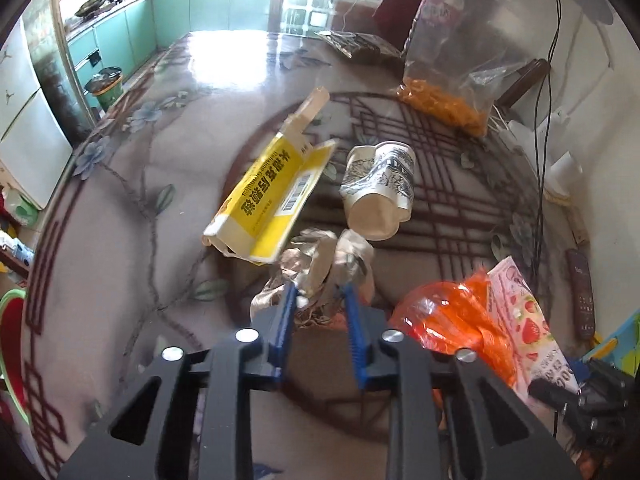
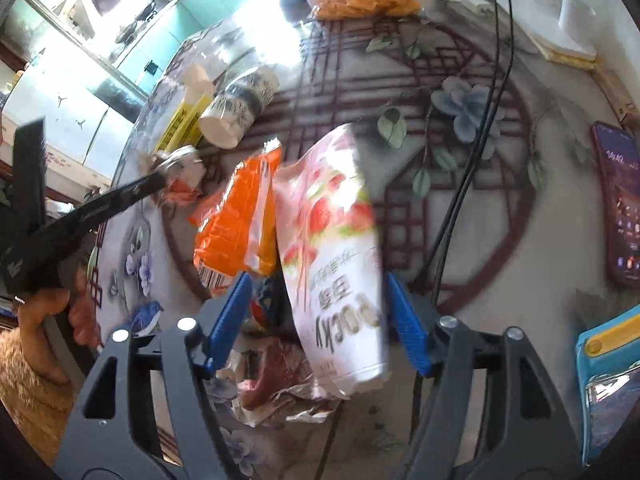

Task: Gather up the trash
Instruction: 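Grasp the pink Pocky bag with the right tool while the left tool grasps crumpled paper, then lift the pink bag with the right tool while the left tool lifts the crumpled paper, then carry the pink bag and crumpled paper over the red bucket with both tools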

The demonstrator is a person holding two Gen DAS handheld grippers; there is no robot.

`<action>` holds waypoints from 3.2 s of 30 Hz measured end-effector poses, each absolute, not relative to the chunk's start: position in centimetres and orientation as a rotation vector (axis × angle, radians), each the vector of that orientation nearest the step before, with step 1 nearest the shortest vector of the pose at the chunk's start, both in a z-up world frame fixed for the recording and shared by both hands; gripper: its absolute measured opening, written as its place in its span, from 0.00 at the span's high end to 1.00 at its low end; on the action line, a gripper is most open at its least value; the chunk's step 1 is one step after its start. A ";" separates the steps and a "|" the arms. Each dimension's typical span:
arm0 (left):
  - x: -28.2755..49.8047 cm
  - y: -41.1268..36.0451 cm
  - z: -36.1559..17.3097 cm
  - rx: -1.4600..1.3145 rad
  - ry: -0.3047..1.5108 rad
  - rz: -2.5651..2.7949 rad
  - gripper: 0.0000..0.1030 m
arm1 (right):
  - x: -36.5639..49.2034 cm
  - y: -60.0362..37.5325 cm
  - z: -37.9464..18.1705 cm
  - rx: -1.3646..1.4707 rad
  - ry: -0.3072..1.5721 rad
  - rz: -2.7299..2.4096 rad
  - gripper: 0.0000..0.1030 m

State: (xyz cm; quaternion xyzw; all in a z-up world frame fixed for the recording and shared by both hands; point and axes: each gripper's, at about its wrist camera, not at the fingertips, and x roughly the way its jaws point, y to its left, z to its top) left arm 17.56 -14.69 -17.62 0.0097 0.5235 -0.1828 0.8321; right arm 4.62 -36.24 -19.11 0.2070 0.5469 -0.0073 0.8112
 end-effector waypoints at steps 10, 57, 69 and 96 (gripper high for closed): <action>12.6 -10.2 -14.5 -0.003 1.052 -0.362 0.81 | 6.8 -36.1 -19.2 0.274 1.181 -0.080 0.38; 7.8 -4.6 -15.7 -0.058 1.099 -0.333 0.68 | 6.0 -34.2 -20.8 0.294 1.214 -0.131 0.69; 7.3 -2.4 -14.9 -0.076 1.080 -0.376 0.68 | 3.4 -34.3 -15.5 0.356 1.062 -0.214 0.71; 9.9 14.8 -14.1 -0.077 1.030 -0.440 0.68 | 4.3 -12.7 -9.8 0.311 0.967 -0.148 0.71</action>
